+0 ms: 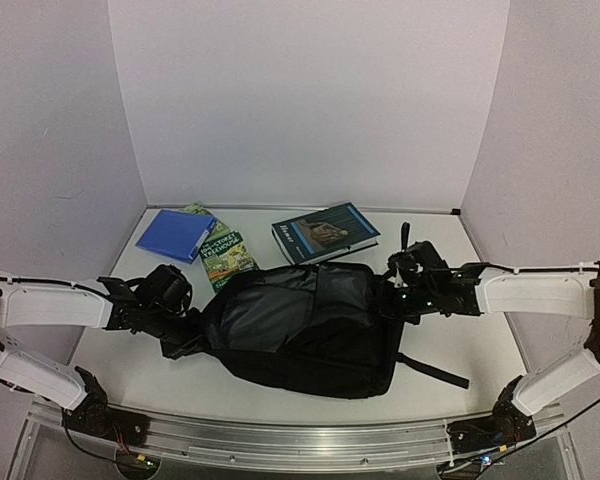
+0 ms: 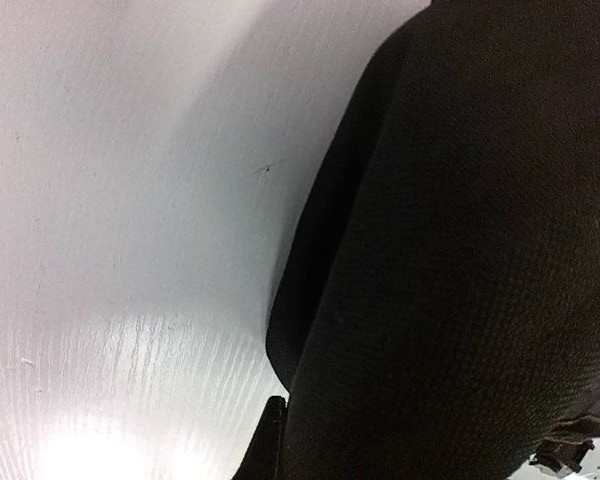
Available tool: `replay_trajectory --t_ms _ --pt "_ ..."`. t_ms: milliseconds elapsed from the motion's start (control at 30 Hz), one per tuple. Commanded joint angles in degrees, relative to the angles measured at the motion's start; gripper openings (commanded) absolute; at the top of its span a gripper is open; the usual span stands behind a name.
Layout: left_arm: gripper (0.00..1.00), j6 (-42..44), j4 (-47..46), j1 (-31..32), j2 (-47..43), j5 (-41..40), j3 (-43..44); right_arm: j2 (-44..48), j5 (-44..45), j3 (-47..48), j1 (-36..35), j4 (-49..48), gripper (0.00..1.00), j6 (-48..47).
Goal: Pack the student bag
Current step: Unzip the student bag at the center of the board.
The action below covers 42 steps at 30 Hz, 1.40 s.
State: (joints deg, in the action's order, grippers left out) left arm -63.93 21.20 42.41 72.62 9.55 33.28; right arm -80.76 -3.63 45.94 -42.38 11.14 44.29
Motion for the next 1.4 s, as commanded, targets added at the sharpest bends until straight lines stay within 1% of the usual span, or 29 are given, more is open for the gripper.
replay_trajectory --t_ms 0,33,67,100,167,333,400,467,533,600,667,767,833,900,933,1000,1200,1367 --pt "0.02 5.3 4.4 -1.0 2.2 -1.2 1.5 -5.8 5.9 -0.7 1.6 0.2 0.00 0.5" --pt "0.06 6.9 4.0 -1.0 2.5 -0.7 2.5 -6.5 4.9 -0.5 1.7 -0.4 0.00 0.3" --pt "0.11 8.8 3.8 -1.0 2.7 0.0 3.8 -6.7 4.2 -0.5 1.7 -0.9 0.03 0.3" --pt "0.16 10.4 3.5 -1.0 2.6 0.7 5.0 -6.8 4.1 -0.6 1.7 -1.3 0.07 0.2" --pt "0.32 13.4 3.9 -0.9 2.2 1.2 7.7 -6.1 4.1 -0.5 1.6 -1.6 0.15 0.1" --pt "0.61 20.8 6.9 0.3 0.2 0.2 16.8 -3.1 0.8 -0.2 1.6 -1.6 0.39 -0.3" --pt "0.68 24.3 7.0 1.7 0.5 -0.4 21.1 -1.9 -0.6 0.0 1.7 -1.6 0.52 -0.2" --pt "0.72 26.2 6.5 3.5 1.7 -0.7 24.6 -0.8 -1.4 0.1 1.6 -1.6 0.57 0.2" --pt "0.75 27.9 3.9 6.2 4.4 0.9 27.3 0.2 -1.9 0.2 1.7 -1.6 0.61 0.7" --pt "0.77 28.8 0.6 8.3 7.5 3.4 29.0 1.4 -2.3 0.2 1.7 -1.6 0.64 1.1" --pt "0.78 28.8 -3.3 9.7 11.7 6.6 30.0 2.1 -2.2 0.1 1.7 -1.6 0.62 1.4" --pt "0.77 28.2 -8.3 11.2 18.0 11.0 31.8 2.4 -1.6 -0.2 1.6 -1.6 0.50 1.2" --pt "0.76 28.2 -9.8 12.4 22.0 13.2 33.3 2.2 -1.5 -0.4 1.7 -1.6 0.40 1.2" --pt "0.70 28.5 -10.4 13.4 25.2 15.6 34.9 2.0 -1.2 -0.8 1.6 -1.7 0.31 1.3" --pt "0.68 28.6 -10.5 14.2 27.0 16.5 35.6 2.0 -1.1 -1.0 1.6 -1.8 0.28 1.3" --pt "0.61 28.9 -10.9 15.1 29.0 18.4 36.4 1.8 -0.6 -1.4 1.7 -2.1 0.25 1.5" --pt "0.48 28.3 -12.7 17.1 34.2 25.5 36.9 -0.2 -0.5 -2.1 1.7 -5.3 0.18 2.8" --pt "0.42 27.7 -11.8 19.4 37.5 30.0 37.7 -4.4 0.8 -1.0 1.6 -7.0 0.16 4.3"
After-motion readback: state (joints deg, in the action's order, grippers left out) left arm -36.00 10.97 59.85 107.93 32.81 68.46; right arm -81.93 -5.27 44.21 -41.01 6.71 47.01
